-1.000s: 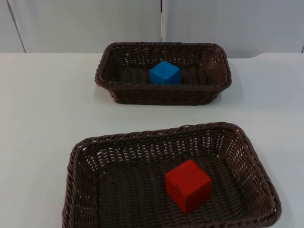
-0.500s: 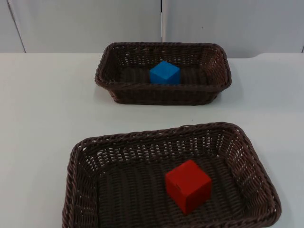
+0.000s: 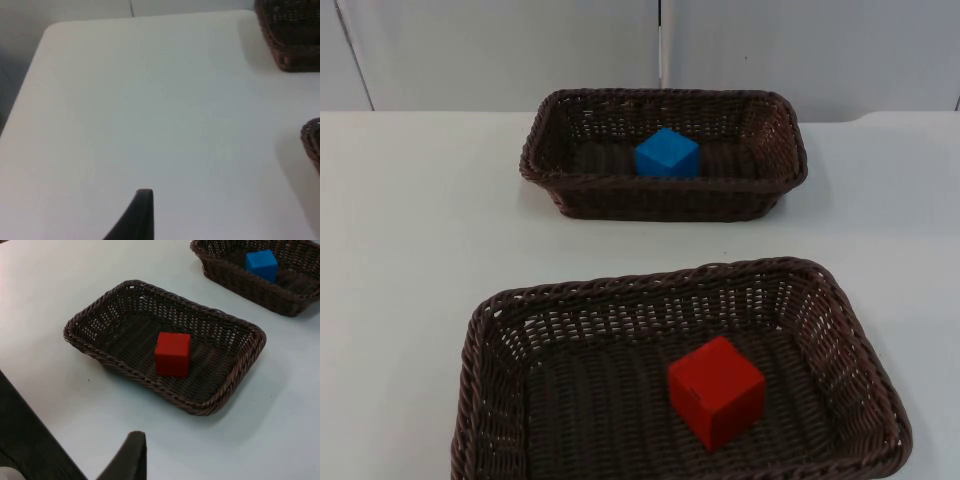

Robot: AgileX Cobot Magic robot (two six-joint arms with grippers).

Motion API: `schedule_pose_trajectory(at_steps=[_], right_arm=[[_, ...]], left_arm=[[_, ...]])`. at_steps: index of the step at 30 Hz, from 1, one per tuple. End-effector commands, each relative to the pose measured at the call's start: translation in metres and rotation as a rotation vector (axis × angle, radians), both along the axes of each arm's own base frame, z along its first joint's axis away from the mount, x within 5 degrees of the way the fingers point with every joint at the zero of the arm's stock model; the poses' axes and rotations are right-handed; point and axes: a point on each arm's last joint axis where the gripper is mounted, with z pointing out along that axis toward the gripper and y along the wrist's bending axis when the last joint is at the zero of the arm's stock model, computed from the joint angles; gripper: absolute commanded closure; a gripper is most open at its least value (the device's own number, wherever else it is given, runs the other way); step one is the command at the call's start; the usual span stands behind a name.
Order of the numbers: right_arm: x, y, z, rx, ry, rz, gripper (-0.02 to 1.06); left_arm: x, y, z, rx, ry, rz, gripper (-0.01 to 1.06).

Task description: Pick up one cube with the left hand and place it into the upper basket. Pick up one cube with the right hand and place it into the lower basket.

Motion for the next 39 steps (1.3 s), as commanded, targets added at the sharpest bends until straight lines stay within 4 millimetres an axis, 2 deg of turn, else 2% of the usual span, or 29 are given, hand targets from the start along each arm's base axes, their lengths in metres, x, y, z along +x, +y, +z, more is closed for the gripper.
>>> schedule_pose_trajectory(at_steps=[1,23,39], right_arm=[[0.0008,0.0005,-0.0009,0.004,-0.008,0.002,-0.01],[0.0008,0.0005,-0.0009,0.007,-0.006,-0.006,-0.01],[-0.0008,0.0008,-0.0009,0.006,-0.006,-0.18,-0.01]], left_arm=[[-0.0002,-0.0005,-0.0016,-0.004,0.004,0.015,0.0],[-0.0002,-0.0005,-0.0016,-0.004,0.004,0.015,0.0],[-0.0002,-0.0005,-0.0016,-0.004,0.004,0.015,0.0]])
